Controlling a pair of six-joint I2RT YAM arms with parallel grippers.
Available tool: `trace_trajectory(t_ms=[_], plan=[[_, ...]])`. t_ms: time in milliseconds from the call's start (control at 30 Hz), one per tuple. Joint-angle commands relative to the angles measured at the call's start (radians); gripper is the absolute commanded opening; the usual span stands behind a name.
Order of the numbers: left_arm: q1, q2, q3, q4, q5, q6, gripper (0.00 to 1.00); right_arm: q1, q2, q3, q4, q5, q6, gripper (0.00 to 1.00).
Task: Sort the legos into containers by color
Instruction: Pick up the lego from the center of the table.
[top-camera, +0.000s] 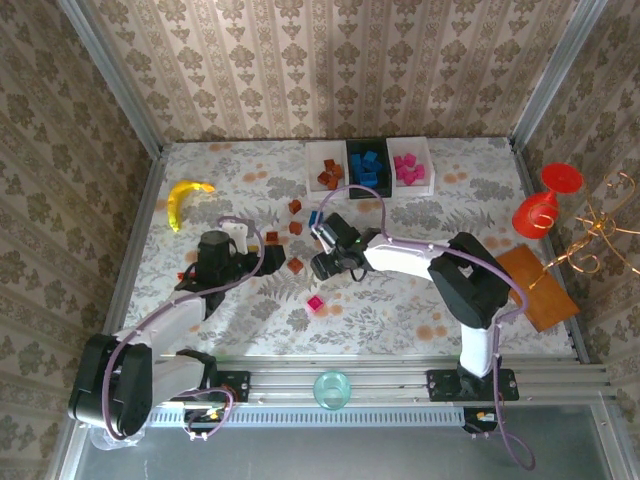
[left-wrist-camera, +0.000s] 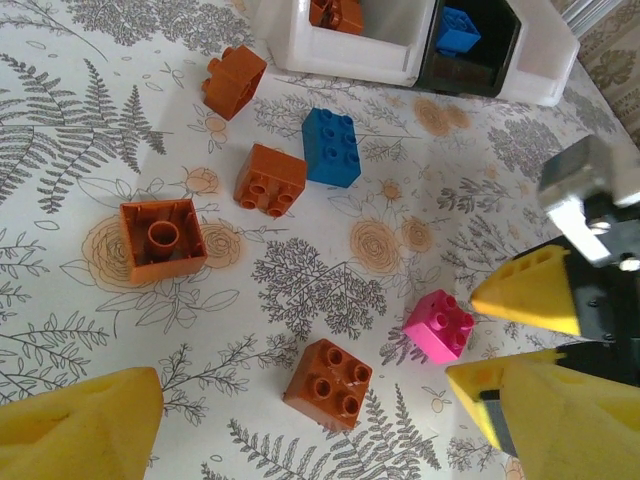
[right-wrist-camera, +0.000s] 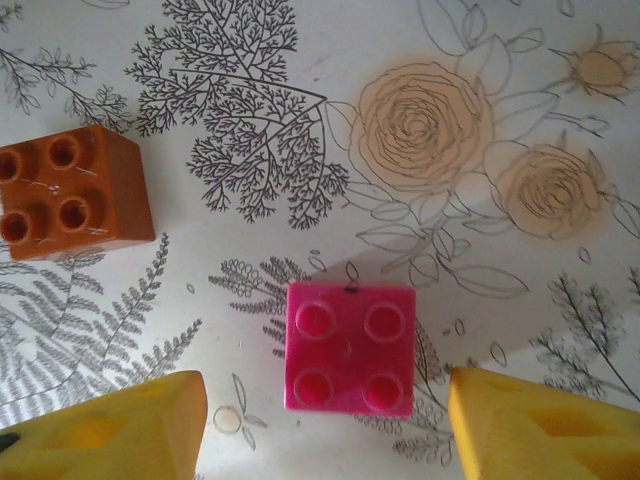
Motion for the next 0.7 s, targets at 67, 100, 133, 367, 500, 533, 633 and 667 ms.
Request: trace_trajectory(t_ms=[67, 100, 133, 367, 500, 533, 633, 667], plan=[[0.0, -0.029, -0.008, 0.014, 0.011, 0.021, 0.89, 0.002, 0.067, 0.058, -0.004, 0.035, -0.017, 0.57], [-0.001, -0.028, -0.008, 0.015, 0.013, 0.021, 0.88, 0.001, 0.076, 0.062, -0.003, 0.035, -0.018, 0.56], [-0.003, -0.027, -0.008, 0.019, 0.017, 0.02, 0.89, 0.001, 0.087, 0.067, -0.004, 0.035, -0.018, 0.54], [-0.016, -0.015, -0.005, 0.045, 0.047, 0.021, 0.88, -0.001, 0.041, 0.043, 0.002, 0.063, -0.022, 0.4], [-0.064, -0.002, 0.011, 0.064, 0.016, 0.033, 0.87, -0.027, -0.056, 0.007, 0.018, 0.085, -0.025, 0.39], [-0.082, 0.003, 0.019, 0.07, 0.007, 0.042, 0.87, -0.04, -0.082, 0.0, 0.022, 0.098, -0.026, 0.38], [-0.155, 0.013, 0.045, 0.085, -0.02, 0.054, 0.87, -0.096, -0.148, -0.012, 0.023, 0.135, -0.032, 0.38], [-0.18, 0.016, 0.057, 0.085, -0.036, 0.055, 0.87, -0.122, -0.164, -0.014, 0.024, 0.145, -0.029, 0.38]])
